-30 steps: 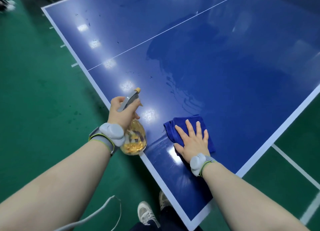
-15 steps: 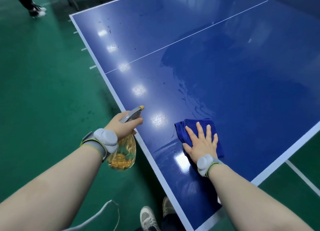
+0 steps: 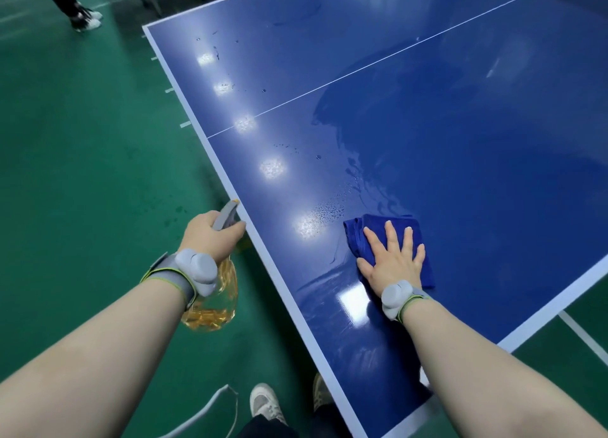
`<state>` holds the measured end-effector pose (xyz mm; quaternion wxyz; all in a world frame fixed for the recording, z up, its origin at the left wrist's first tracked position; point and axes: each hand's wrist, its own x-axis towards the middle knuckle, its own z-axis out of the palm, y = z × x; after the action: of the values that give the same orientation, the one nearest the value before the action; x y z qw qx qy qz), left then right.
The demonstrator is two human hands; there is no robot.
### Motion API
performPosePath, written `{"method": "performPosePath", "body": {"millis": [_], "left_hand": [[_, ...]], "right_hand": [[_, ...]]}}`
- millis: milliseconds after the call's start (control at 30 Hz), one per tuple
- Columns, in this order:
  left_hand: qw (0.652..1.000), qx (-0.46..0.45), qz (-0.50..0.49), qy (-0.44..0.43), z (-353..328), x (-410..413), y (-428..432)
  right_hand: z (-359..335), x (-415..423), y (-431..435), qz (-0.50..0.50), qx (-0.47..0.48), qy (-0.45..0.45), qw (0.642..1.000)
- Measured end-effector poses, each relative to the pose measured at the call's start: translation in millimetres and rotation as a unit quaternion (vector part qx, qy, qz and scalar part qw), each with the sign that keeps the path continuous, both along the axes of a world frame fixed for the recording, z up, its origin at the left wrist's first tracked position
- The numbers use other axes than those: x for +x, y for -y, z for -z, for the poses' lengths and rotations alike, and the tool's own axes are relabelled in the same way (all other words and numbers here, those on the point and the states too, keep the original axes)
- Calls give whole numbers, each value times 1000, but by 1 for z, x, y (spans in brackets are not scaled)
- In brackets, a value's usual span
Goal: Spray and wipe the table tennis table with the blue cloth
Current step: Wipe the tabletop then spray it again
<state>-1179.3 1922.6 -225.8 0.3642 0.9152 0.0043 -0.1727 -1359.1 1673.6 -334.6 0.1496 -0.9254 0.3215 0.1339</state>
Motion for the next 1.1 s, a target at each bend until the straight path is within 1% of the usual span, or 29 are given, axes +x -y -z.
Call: {"method": "performPosePath", "body": {"millis": [67,167,300,433,533,733,867,933,1000,1100], "left_hand": [[999,14,-27,17,1,7,-4],[999,22,-31,26,3,16,-9],[1000,-9,-27,6,7,31,-15],[999,-52,8,-14,13,45,-19],[997,-58,41,-22,14,57,-17],[988,-78,129,-29,18,85,-17],[975,-115,181,-63,19,103,-20],[967,-116,218,-70,19,109,-21],[962,-124,230,-75,19,112,-21],[951,-126,269,-90,19,121,-24]], "right_hand": [[0,6,5,20,0,3,1000],[-1,15,12,73,6,3,997],[1,28,11,131,-2,-3,991],[-2,42,-2,154,1,-21,988],[-2,53,-26,139,-7,-22,990],[1,88,-116,39,-28,-4,999],[4,111,-167,-5,-36,-4,999],[7,116,-178,-7,-40,-1,999],[6,115,-176,-10,-45,2,999],[4,108,-174,37,-45,0,998]]}}
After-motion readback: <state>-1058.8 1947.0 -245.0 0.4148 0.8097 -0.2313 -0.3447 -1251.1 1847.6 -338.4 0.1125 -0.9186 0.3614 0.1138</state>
